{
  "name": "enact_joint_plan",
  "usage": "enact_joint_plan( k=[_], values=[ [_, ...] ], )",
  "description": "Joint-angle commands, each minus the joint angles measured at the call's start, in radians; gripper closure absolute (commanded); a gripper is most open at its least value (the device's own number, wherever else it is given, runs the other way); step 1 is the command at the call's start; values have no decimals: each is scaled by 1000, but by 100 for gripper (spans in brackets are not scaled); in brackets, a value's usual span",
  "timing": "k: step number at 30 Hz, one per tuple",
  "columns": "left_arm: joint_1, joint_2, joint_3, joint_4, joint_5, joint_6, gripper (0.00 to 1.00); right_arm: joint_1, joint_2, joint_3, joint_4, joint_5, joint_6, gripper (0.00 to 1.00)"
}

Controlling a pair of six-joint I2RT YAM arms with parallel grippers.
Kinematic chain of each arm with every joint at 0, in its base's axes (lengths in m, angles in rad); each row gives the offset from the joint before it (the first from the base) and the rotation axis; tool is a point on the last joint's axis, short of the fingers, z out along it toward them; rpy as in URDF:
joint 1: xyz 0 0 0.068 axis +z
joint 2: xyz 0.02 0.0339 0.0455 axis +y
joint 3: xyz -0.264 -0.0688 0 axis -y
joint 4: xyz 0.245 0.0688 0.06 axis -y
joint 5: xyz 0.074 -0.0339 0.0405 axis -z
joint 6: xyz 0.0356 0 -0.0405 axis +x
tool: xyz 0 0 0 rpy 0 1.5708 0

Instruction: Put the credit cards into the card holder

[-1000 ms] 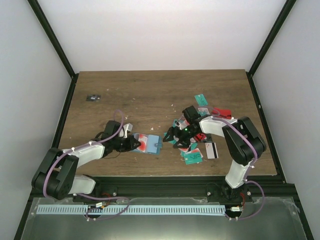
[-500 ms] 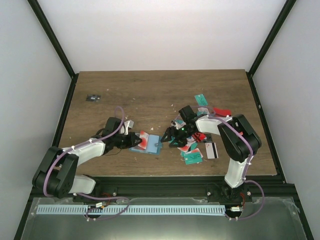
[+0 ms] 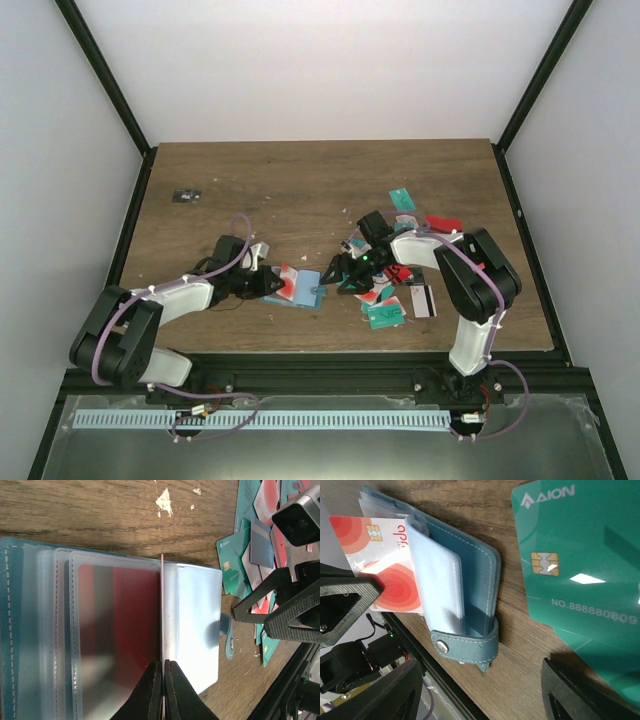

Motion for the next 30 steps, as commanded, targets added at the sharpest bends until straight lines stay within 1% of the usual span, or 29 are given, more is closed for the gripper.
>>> enact_joint_plan(
  k=[1, 15, 22, 30],
  values=[
    [-12, 17, 4, 42, 23, -1, 96, 12, 31, 10, 4, 15, -18, 33],
    [-40, 34, 6, 82, 17, -29, 96, 12, 47, 15, 20, 6, -16, 34],
    [-46, -8, 21, 47, -4, -27, 96, 13, 44, 4, 25, 8, -14, 34],
    [-46, -18, 11, 36, 2, -27, 96, 12, 43, 5, 29, 10, -11, 34]
  ],
)
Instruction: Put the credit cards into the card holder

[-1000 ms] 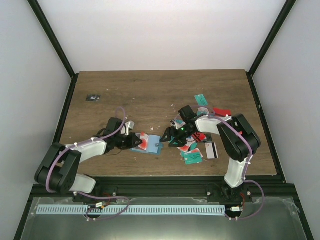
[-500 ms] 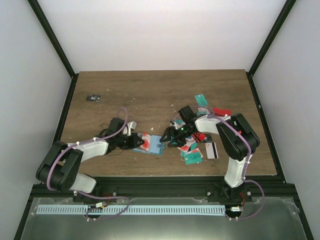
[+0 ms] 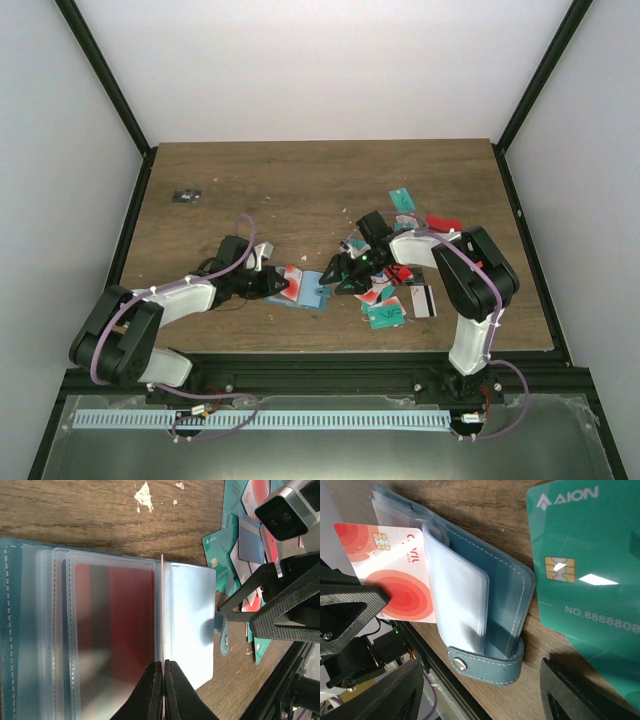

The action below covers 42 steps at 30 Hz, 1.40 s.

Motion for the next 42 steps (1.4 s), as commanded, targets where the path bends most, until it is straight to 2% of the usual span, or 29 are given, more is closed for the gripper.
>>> enact_joint_plan(
  k=[1, 42],
  values=[
    [-6, -21, 7, 5, 8, 4, 96, 12, 25, 4, 1, 43, -7, 34],
    [-96, 215, 12, 230, 90, -93, 96, 20, 73, 18, 56, 20, 39, 35]
  ],
)
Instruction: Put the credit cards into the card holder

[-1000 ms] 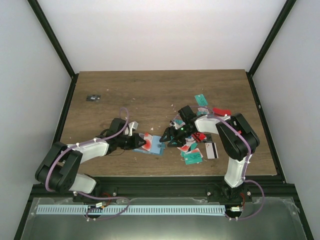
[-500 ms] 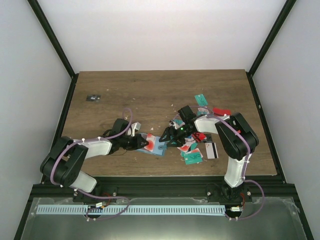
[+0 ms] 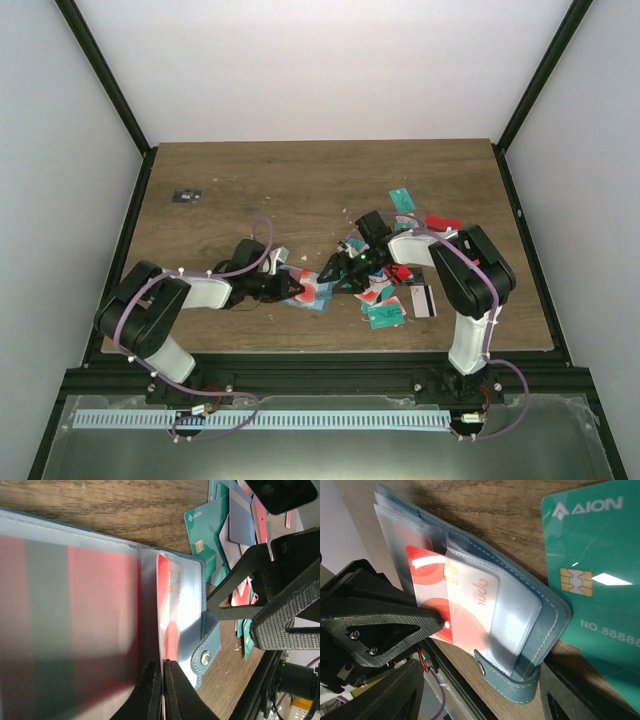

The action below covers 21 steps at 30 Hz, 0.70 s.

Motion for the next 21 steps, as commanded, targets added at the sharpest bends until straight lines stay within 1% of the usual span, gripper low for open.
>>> enact_joint_plan(
  k=[1, 5, 9, 12, 14, 17, 21],
  values=[
    [-23, 36, 14, 20, 20, -11, 96, 18, 50, 14, 15, 55, 6, 34],
    [-45, 83, 53, 5, 26, -10, 96, 19, 62, 23, 16, 55, 6, 35],
    [-60, 93, 68, -36, 21, -8, 89, 19, 67, 31, 17, 57, 10, 35],
    [-62, 87, 94, -123, 29, 11, 77, 18, 68, 35, 18, 58, 10, 35],
    [-62, 48, 113, -211, 0, 24, 71, 18, 63, 37, 13, 62, 8, 35],
    [-62, -29, 159, -334, -19, 45, 58, 18, 50, 39, -1, 77, -3, 35],
    [-62, -97, 238, -505, -52, 87, 43, 18, 31, 60, -57, 104, -55, 34]
  ],
)
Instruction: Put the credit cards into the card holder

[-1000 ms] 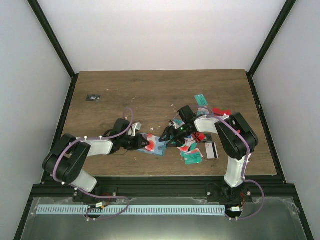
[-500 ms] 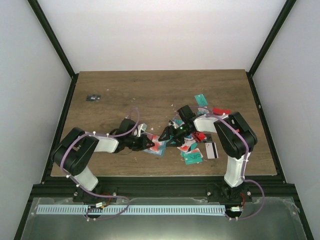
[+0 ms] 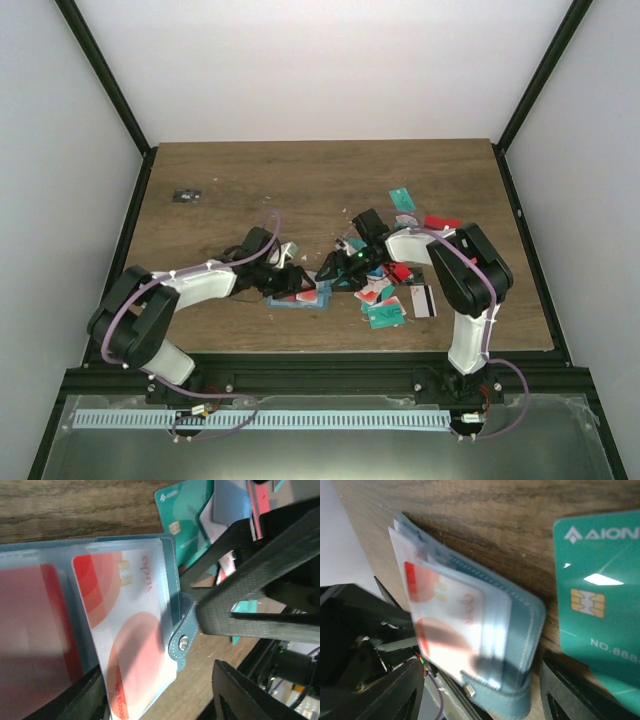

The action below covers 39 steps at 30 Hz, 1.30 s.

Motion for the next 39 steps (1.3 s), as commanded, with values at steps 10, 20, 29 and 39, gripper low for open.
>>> enact_joint_plan(
  k=[10, 20, 29, 39],
  values=[
    [35, -145, 204, -550, -195, 154, 19, 18, -95, 41, -221, 230, -178, 29],
    [139, -130, 124, -499, -245, 161, 19, 39, -132, 2, -177, 199, -156, 27],
    [158, -51, 84, -401, -206, 172, 19, 136, -61, 153, -349, 462, -135, 27],
    [160, -24, 62, -365, -209, 168, 26, 276, 56, 383, -603, 862, -89, 32]
  ],
)
